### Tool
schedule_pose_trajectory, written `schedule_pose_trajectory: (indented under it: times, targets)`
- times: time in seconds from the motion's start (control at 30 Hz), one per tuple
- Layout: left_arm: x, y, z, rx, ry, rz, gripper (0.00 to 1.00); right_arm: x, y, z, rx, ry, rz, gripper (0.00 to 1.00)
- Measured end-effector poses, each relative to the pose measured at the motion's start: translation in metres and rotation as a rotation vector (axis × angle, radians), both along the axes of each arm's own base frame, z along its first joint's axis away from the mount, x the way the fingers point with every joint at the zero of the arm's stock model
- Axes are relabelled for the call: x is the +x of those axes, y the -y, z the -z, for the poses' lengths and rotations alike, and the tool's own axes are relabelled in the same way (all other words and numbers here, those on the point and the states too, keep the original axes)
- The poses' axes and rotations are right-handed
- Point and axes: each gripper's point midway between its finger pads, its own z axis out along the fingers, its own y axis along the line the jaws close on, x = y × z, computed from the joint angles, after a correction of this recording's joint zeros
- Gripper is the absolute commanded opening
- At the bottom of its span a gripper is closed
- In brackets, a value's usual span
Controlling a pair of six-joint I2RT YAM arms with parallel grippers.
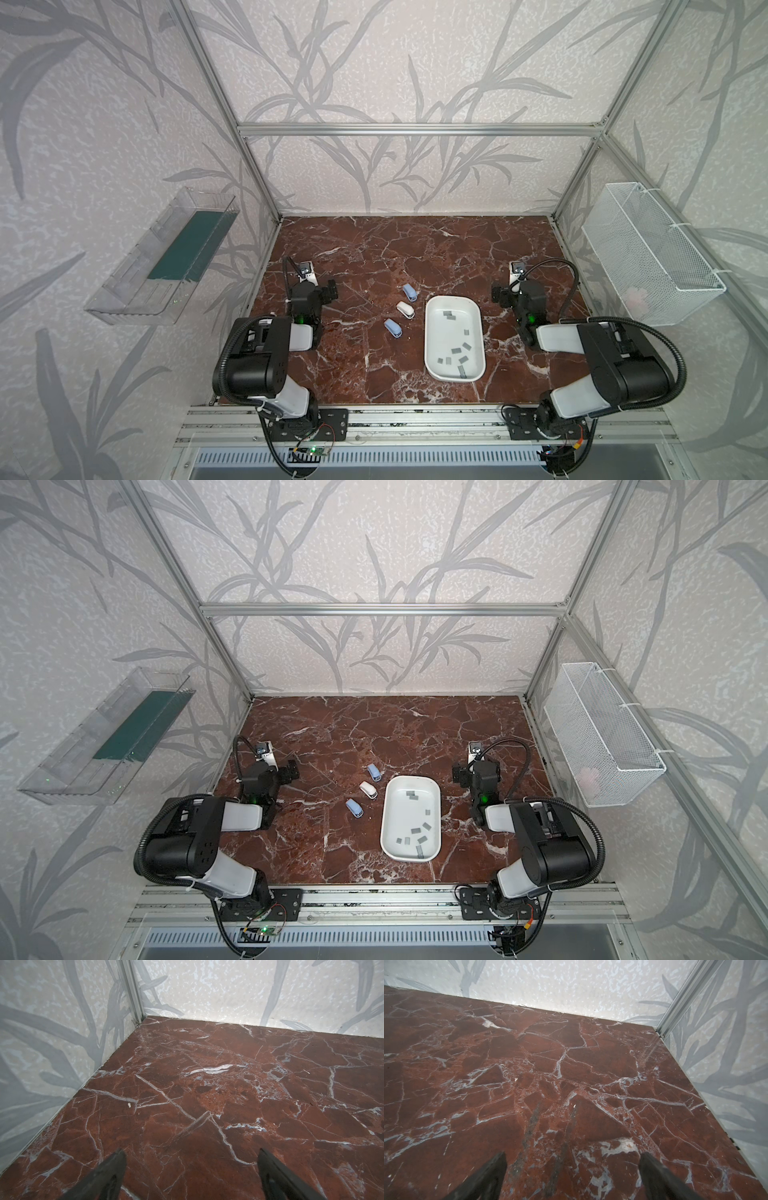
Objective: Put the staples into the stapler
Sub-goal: 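Raise both arms from rest and swing grippers toward the staplers and tray, then move left gripper over the light blue stapler while right gripper hovers over tray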
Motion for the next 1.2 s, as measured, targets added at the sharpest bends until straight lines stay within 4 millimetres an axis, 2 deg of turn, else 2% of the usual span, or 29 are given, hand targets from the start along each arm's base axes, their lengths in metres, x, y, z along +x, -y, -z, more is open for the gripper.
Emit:
schedule_pose_trajectory:
  times: [0.27,0.47,0.6,0.67,0.73,0.77,0.83,0.87,0.93,0.97,1.0,1.07,1.13,1.2]
  targets:
    - [0.000,0.000,0.000,0.000,0.000,0.000,0.99,0.001,0.004,-0.002,-0.008,0.007,0.026,0.99]
    - [0.000,0.000,0.000,0.000,0.000,0.000,0.99,0.003,0.006,0.010,-0.015,-0.006,0.043,0.99]
    - [-0.002,0.006,-0.005,0.021,0.002,0.016,0.99,0.000,0.005,-0.005,-0.030,0.025,0.045,0.99]
    - [-0.009,0.018,-0.023,0.045,0.009,0.028,0.99,-0.007,-0.003,-0.027,-0.077,0.054,0.066,0.99]
    - [-0.014,0.034,-0.062,0.018,0.071,0.063,0.99,-0.015,-0.025,-0.063,-0.054,0.078,0.036,0.99]
    - [-0.015,0.041,-0.084,-0.005,0.112,0.086,0.99,-0.016,-0.034,-0.085,-0.022,0.089,0.024,0.99]
    - [-0.018,0.052,-0.131,-0.066,0.220,0.133,0.99,-0.022,-0.040,-0.150,0.094,0.159,0.020,0.99]
    - [-0.020,0.056,-0.146,-0.090,0.263,0.157,0.99,-0.028,-0.041,-0.177,0.146,0.204,0.002,0.99]
    - [-0.025,0.069,-0.157,-0.148,0.294,0.222,0.99,-0.053,-0.046,-0.219,0.275,0.287,-0.070,0.99]
    - [-0.026,0.076,-0.156,-0.171,0.293,0.261,0.99,-0.064,-0.050,-0.225,0.324,0.291,-0.104,0.99]
    - [-0.027,0.083,-0.151,-0.199,0.280,0.299,0.99,-0.076,-0.054,-0.230,0.373,0.286,-0.142,0.99]
    - [-0.028,0.092,-0.136,-0.256,0.242,0.337,0.99,-0.088,-0.063,-0.222,0.442,0.214,-0.194,0.99]
    - [-0.028,0.099,-0.122,-0.322,0.199,0.364,0.99,-0.094,-0.078,-0.193,0.483,0.073,-0.227,0.99]
    - [-0.025,0.105,-0.117,-0.367,0.172,0.385,0.99,-0.102,-0.092,-0.156,0.480,-0.093,-0.239,0.99]
